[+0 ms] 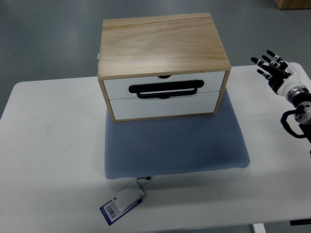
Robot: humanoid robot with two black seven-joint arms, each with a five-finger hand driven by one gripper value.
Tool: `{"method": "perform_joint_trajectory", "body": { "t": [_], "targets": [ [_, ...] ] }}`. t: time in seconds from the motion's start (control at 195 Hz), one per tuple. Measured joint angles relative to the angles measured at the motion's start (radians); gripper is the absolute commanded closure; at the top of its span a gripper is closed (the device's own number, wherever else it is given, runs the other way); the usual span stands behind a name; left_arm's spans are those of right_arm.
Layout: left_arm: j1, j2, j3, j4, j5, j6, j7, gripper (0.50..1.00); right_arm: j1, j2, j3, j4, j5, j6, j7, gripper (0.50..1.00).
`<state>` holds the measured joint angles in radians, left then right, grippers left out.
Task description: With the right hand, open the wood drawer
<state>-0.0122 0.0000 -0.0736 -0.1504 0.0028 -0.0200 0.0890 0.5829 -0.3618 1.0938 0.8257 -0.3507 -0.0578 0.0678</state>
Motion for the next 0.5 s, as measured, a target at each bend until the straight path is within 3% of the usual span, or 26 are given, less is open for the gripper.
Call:
{"method": "perform_joint_trajectory", "body": {
  "t": [0.498],
  "targets": [
    [0.0,0.0,0.0,0.0,0.0,-0.001,0.0,0.5,0.005,0.003,-0.001,0.0,-0.001,0.001,0.0,0.568]
  ]
}}
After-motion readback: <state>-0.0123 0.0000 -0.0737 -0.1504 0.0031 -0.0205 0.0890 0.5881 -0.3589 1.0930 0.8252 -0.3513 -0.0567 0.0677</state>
